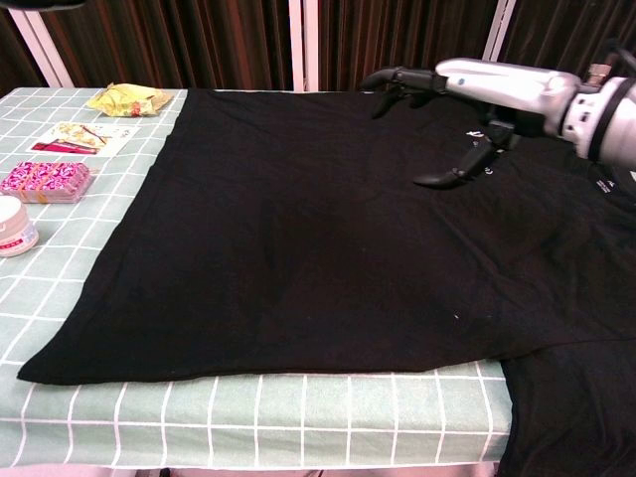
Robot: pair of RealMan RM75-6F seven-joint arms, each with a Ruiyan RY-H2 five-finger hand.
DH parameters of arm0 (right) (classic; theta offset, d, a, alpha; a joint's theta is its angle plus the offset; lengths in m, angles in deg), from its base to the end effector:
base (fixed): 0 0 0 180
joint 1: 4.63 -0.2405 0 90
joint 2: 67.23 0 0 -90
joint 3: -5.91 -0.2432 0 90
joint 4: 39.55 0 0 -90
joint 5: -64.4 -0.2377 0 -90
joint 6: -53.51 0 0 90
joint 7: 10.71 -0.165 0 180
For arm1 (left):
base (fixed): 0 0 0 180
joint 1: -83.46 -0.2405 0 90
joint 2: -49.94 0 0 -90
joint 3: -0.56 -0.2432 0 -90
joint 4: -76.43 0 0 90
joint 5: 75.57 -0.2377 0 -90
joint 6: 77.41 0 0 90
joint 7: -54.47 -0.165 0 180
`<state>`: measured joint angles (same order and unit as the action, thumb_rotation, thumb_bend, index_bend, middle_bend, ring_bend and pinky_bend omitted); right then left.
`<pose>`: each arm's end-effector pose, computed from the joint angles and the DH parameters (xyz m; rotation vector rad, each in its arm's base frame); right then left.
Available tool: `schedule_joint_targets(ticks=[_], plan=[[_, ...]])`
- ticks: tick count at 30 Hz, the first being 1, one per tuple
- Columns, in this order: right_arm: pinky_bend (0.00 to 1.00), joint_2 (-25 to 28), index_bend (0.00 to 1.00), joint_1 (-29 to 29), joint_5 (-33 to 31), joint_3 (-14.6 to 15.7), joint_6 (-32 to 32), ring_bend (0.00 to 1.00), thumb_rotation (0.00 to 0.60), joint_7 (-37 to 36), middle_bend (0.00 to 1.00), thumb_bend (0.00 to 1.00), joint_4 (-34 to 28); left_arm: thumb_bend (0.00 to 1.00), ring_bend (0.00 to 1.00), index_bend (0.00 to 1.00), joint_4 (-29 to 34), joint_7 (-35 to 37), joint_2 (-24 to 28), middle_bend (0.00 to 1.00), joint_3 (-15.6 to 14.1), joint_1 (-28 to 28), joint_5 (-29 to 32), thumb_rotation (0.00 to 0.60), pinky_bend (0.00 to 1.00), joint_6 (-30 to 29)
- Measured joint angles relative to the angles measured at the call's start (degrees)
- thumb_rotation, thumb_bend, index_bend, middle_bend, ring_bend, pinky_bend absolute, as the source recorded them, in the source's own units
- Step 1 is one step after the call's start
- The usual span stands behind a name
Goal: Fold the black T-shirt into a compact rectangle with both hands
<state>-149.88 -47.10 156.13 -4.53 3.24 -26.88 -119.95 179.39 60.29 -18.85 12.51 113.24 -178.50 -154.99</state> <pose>-0.1206 -0.3628 -0.0294 2.0732 -1.0494 1.2073 -0.0850 0.2873 0.0885 -1.8199 -0.6668 -1.6571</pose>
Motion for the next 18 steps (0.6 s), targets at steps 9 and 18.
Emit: schedule_joint_targets(ticks=[9,18], plan=[[0.16,-0.34,0.06,-0.91,-1.55,1.12,-0.51,0.02,0.600,-0.81,0.18,0.25,1.92,0.17,0.11,0.19,-2.49,1.43,-0.71,0.19,-0.27,1.09,3.29,0.600,0.23,0.70],[0.25,10.38,0.26,9.83,-0.07,6.15,-14.71,0.13,0.600,-2.84,0.28,0.28,-2.52,0.17,0.12,0.20,-5.04,0.72,1.70,0.19,-6.81,-5.02,5.45,0.600,0.23,-1.19]])
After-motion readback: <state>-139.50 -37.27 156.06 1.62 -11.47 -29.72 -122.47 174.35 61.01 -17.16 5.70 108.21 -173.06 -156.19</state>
